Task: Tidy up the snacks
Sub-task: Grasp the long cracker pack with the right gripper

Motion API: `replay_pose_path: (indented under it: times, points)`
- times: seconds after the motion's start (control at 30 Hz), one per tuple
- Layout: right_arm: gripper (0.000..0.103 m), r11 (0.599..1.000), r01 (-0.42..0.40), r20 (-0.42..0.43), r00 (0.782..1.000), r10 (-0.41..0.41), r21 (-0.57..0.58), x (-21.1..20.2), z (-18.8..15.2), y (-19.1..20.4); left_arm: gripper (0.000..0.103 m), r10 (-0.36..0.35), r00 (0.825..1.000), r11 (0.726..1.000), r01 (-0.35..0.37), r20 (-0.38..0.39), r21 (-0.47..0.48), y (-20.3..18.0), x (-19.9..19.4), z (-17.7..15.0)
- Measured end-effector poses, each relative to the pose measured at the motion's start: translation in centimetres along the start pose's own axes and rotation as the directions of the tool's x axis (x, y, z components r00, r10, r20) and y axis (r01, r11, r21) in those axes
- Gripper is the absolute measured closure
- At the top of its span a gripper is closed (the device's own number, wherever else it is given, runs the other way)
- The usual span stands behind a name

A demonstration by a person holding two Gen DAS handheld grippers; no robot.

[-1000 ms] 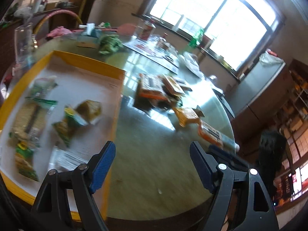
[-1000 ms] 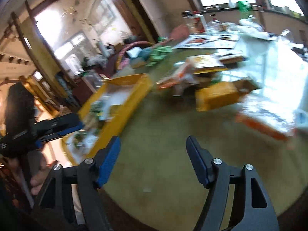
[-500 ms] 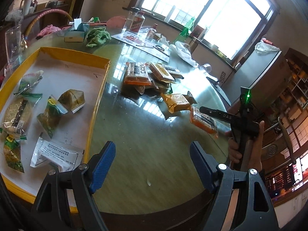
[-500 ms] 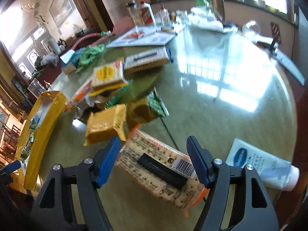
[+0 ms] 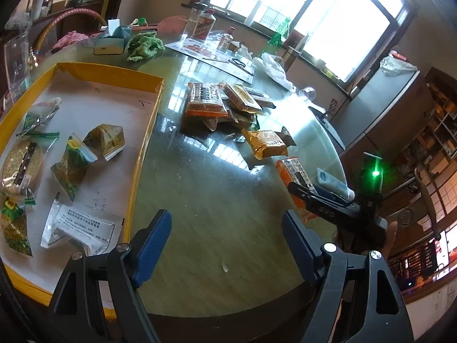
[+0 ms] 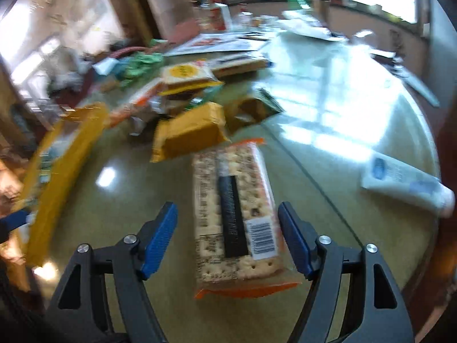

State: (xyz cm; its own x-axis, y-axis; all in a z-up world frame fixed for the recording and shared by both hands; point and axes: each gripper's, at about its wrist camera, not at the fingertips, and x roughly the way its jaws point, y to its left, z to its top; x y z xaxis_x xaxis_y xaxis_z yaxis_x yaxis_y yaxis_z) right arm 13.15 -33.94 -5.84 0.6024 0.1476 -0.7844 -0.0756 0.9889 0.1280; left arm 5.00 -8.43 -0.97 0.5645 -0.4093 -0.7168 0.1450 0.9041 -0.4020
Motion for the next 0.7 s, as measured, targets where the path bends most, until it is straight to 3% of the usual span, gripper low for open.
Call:
replay_pose_path:
  times: [0.07, 0.23, 0.37, 0.47, 0.57, 0.63, 0.7]
  points:
    - [0.044, 0.999, 0.054, 0.020, 0.998, -0.054, 0.006, -0.2, -0.3, 0.4, 0.024, 0.022, 1.000, 1.000, -0.022, -0.004, 0.018, -0.1, 0.3, 0.2]
    - [0.048, 0.993, 0.021, 0.029, 0.999, -0.025, 0.113, -1.7, -1.9, -0.8, 0.024, 0.057, 0.997, 0.994, -0.052, -0.051, 0.092, -1.4, 2.5, 1.4]
    - [0.048, 0.986, 0.048, 0.047, 0.997, -0.057, 0.160, -3.0, -3.2, -1.8, 0.024, 0.171, 0.980, 0.959, -0.141, -0.104, 0.247, -3.6, 6.1, 1.8]
    - [0.048, 0.984, 0.014, 0.057, 0.998, -0.024, 0.180, -3.3, -3.5, -2.5, 0.024, 0.150, 0.981, 0.937, -0.102, -0.121, 0.335, -5.1, 8.1, 2.0]
    - [0.048, 0.978, 0.015, 0.060, 0.998, -0.028, 0.208, -3.6, -3.7, -3.3, 0.024, 0.140, 0.984, 0.932, -0.093, -0.113, 0.350, -5.7, 9.6, 2.7]
    - [0.048, 0.982, 0.022, 0.072, 0.997, -0.036, 0.186, -3.7, -4.0, -3.2, 0.024, 0.149, 0.985, 0.905, -0.098, -0.092, 0.414, -6.6, 10.7, 3.2]
    - [0.048, 0.986, 0.050, 0.078, 0.995, -0.063, 0.156, -3.9, -4.3, -2.9, 0.024, 0.161, 0.979, 0.856, -0.073, -0.128, 0.512, -7.9, 12.3, 3.9]
